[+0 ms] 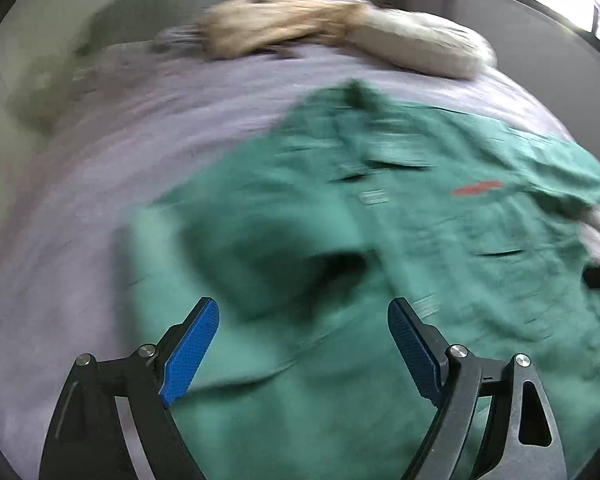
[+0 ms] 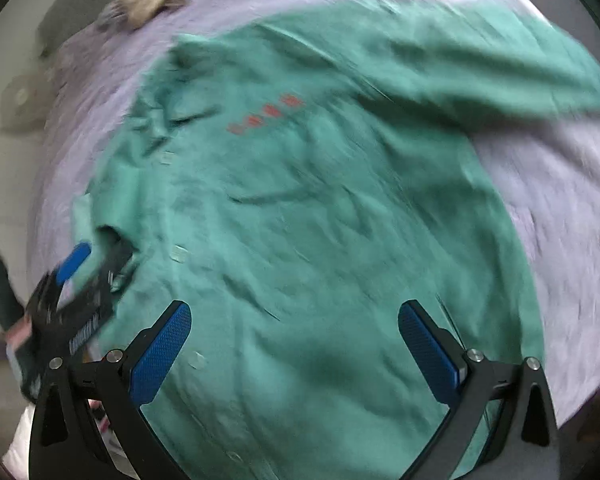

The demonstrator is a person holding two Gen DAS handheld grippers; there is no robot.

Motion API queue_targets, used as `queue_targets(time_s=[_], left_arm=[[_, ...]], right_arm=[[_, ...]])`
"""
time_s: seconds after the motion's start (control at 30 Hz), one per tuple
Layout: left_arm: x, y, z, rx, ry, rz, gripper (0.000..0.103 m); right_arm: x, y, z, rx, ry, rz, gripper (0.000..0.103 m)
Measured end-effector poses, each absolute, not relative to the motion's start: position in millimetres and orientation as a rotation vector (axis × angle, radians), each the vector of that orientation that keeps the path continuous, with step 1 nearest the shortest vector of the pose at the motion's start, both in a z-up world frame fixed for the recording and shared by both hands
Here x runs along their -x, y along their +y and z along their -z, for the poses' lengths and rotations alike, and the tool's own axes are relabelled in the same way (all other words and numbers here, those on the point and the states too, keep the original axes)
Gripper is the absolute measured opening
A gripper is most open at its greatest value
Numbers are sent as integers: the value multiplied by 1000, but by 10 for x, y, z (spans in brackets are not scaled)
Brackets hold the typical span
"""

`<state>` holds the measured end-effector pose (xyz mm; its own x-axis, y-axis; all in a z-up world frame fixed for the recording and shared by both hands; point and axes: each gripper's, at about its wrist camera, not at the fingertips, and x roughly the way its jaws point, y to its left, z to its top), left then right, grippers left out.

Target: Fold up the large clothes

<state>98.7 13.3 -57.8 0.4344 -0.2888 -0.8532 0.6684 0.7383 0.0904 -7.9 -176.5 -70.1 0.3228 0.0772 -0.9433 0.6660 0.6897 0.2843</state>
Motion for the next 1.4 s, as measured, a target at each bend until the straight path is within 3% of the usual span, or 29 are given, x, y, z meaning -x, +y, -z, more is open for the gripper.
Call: queue_targets(time_s=[0.23,0.33,0.53,0.57,0.63,0.67,0.7,0.83,0.9,1.07,1.13,1.23,1.3,1.4], left_arm=[[-1421,1121,988,-465,1065,330,87],[-1506,1142,1070,-454,1062,310,87],[-1704,973,1218,-416,1012,229,87],[-1759,988,1245,-406,1019,207,87],[-1867,1085,1296,-362,1051,161,87],[-1925,1172,1306,-317,1068,150,87],[-1964,1238,1310,-281,1079,149,87],[-2076,1333,1352,-225,1117,152,87],[-2092,1325,1375,-225,1122,146,87],[-2182,1346,1401,-228,1141,161,88],[-2111,1344,1313,-249,1162,208,88],[-2001,1373,1156,-299,1181,326,88],[-1916,1412,1023,-340,1202,401,88],[-1988,1513,767,-286,1199,465,88]], right_arm=[[-1124,-721,742,-118,1248,185,103],[-1446,-332,1003,235,1223,187,103],[-1944,22,1420,666,1159,258,103],[-1966,27,1509,715,1169,255,98],[-1989,-84,1519,679,1177,216,50],[-1997,-205,1420,581,1174,216,13],[-1992,-416,1250,425,1150,254,12],[-1628,-1576,917,-427,1024,317,15],[-1274,-2079,1111,-838,952,342,33],[-358,-2688,1638,-1417,734,446,40],[-139,-2746,1739,-1517,701,454,40],[29,-2738,1726,-1534,720,433,52],[48,-2691,1672,-1509,743,407,70],[13,-2575,1620,-1500,755,338,75]])
